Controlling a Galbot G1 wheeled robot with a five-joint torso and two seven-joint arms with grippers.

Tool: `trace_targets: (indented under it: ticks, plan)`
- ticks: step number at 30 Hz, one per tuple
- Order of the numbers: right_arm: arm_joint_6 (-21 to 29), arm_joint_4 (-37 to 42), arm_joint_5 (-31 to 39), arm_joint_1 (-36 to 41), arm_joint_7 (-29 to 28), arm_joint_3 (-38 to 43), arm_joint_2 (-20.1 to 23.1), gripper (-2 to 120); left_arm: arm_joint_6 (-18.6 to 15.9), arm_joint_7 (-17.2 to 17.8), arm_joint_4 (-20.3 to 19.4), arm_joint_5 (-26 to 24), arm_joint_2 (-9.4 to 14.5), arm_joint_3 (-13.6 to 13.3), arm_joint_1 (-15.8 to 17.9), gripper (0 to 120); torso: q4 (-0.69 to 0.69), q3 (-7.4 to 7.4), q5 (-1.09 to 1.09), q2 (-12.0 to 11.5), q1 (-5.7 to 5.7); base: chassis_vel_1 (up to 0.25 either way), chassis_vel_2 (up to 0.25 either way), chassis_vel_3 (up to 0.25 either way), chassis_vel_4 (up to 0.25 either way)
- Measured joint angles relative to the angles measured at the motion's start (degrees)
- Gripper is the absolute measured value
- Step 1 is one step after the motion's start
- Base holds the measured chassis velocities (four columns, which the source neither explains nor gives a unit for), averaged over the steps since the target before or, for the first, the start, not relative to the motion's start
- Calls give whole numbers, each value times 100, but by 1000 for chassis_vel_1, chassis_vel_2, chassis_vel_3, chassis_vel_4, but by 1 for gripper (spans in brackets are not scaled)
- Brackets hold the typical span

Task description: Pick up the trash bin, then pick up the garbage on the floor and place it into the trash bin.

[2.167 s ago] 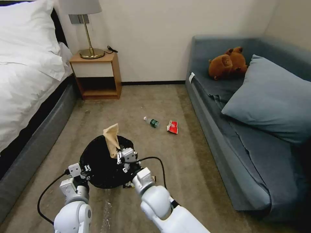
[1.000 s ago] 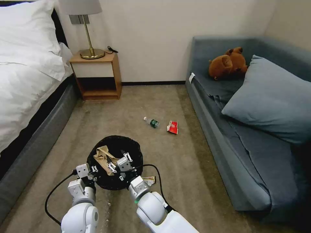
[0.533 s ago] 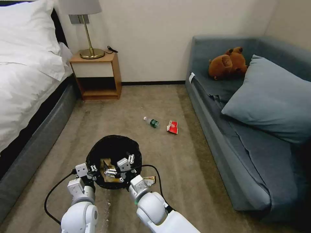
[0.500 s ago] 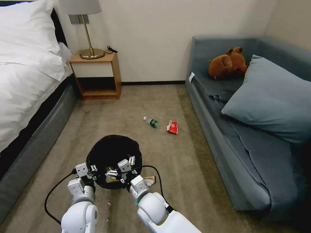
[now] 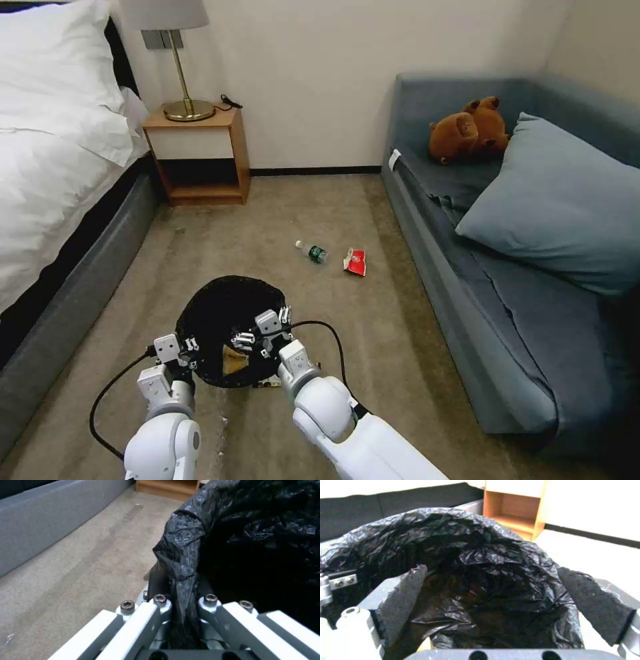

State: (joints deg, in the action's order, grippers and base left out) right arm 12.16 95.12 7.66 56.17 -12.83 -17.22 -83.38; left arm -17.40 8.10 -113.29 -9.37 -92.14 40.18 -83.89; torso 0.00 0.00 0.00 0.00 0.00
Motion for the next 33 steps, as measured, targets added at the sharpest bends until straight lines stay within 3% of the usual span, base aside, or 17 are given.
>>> trace_targets:
  ticks: [16,19,33]
  plan:
    - [-38,-78,-87,-126,-13,203,-72,100,5,-34,-35,1,0,150,-38,4,0,0,0,0,0,0,0,0,0]
    - [-118,-286,-237,-248,-9,554,16,100,-36,-61,-80,-85,25,409,40,4,0,0,0,0,0,0,0,0,0]
    - [-348,-1038,-474,-309,206,1109,125,100,-232,-64,-211,-314,148,721,243,4,0,0,0,0,0,0,0,0,0]
